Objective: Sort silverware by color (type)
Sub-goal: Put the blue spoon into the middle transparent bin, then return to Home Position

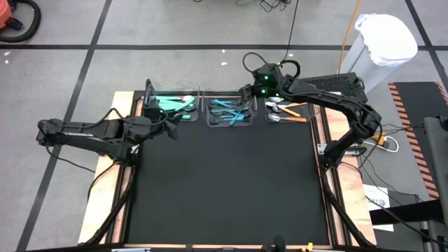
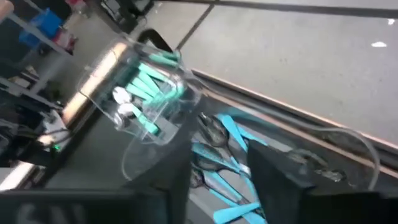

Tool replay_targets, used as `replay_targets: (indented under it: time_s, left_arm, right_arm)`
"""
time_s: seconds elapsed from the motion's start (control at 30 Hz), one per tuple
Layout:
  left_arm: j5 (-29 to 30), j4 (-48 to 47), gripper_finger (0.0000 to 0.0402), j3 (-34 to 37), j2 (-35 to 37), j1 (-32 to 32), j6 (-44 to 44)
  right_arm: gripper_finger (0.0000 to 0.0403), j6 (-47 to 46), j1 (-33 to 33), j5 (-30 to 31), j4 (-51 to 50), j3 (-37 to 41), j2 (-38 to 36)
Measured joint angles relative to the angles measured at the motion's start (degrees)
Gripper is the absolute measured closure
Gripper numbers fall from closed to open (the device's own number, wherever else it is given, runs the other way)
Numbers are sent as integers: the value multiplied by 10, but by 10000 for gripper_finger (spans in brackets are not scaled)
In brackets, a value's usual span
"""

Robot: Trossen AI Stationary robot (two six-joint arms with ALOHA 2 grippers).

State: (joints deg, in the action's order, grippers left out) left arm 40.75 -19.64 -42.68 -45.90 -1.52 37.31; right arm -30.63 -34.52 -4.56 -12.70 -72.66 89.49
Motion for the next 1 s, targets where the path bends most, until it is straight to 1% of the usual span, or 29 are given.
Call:
replay_targets:
  time_s: [0.1,0.17,0.23,0.33,0.4,0.43,0.5,0.53,0.6,0.63,0.7,0.73,0.77,0.83,0.93,1.0]
  left_arm:
    - [-20,16,238,0,15,0,-16]
    - [-34,30,238,0,32,0,-61]
    - [-58,50,238,0,53,0,-117]
    - [-110,62,238,0,94,0,-187]
    - [-133,62,244,0,123,0,-214]
    - [-143,64,249,0,138,0,-225]
    - [-160,74,267,0,161,0,-247]
    - [-169,80,279,0,171,0,-259]
    - [-193,81,307,0,185,0,-290]
    - [-211,77,324,-1,188,0,-306]
    - [-240,59,363,0,190,0,-314]
    - [-249,60,381,0,191,0,-311]
    - [-253,63,391,0,191,0,-305]
    - [-255,61,392,0,199,0,-304]
    - [-255,36,390,0,220,0,-307]
    - [-249,22,395,0,239,0,-311]
  right_arm:
    - [208,4,-1,-3,4,0,-21]
    - [180,17,6,-11,12,0,-50]
    - [165,24,16,-20,12,0,-90]
    - [168,53,42,-67,-22,-1,-157]
    - [186,76,70,-88,-69,-1,-206]
    - [199,81,86,-88,-93,-1,-231]
    - [232,79,118,-66,-142,-1,-279]
    - [251,77,135,-45,-161,-1,-300]
    - [296,83,170,-11,-181,-1,-342]
    - [321,91,187,-3,-185,-1,-360]
    - [372,102,217,-13,-198,-1,-390]
    - [387,103,229,-25,-207,-1,-403]
    - [393,96,238,-30,-222,-1,-416]
    - [393,79,250,-25,-267,-1,-440]
    - [400,88,264,28,-332,-1,-471]
    - [401,104,272,50,-343,3,-492]
